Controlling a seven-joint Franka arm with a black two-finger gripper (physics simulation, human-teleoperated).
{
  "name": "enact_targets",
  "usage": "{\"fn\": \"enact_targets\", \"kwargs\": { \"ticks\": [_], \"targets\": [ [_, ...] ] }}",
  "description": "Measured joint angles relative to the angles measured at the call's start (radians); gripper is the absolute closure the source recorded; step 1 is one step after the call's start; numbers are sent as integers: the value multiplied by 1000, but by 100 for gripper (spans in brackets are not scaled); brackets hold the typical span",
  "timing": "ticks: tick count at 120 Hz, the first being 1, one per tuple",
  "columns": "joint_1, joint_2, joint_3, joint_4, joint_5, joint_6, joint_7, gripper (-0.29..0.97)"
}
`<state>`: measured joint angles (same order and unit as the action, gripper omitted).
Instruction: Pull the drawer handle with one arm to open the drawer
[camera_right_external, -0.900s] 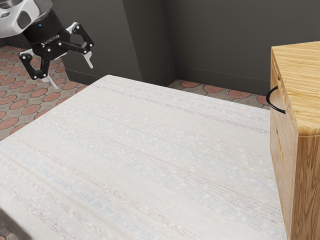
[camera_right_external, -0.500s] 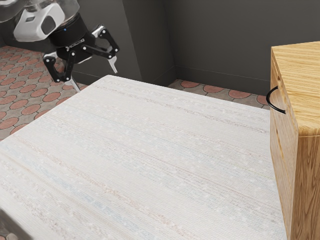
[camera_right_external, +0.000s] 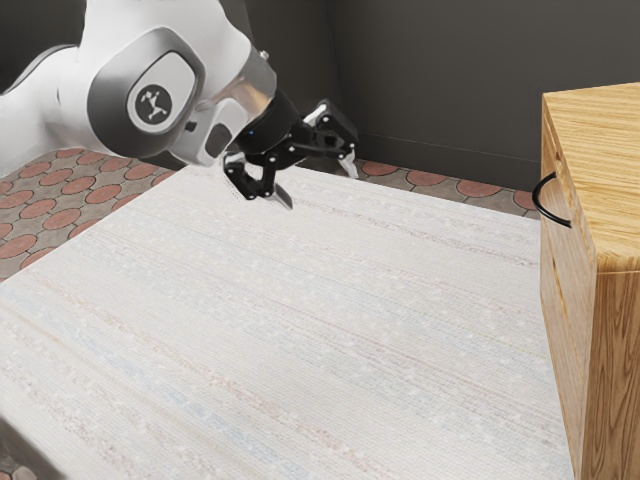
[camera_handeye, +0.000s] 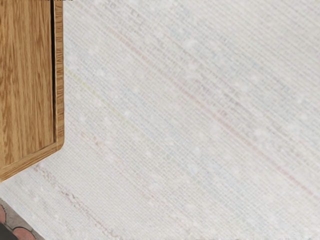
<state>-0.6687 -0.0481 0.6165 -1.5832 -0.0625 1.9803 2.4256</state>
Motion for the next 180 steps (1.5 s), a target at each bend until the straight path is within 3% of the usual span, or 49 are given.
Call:
{"fn": "enact_targets", "kwargs": {
  "ticks": [11, 34, 66, 91, 130, 180],
  "targets": [
    [-35, 8, 0, -2, -21, 64, 44, 0],
    [-80, 7, -1, -5, -131, 133, 172, 0],
    [-12, 97, -5, 47, -258, 164, 320, 0],
    [-55, 158, -39, 104, -297, 174, 398, 0],
    [-31, 172, -56, 120, -374, 177, 472, 0],
    [-38, 189, -69, 138, -391, 181, 444, 0]
  ]
}}
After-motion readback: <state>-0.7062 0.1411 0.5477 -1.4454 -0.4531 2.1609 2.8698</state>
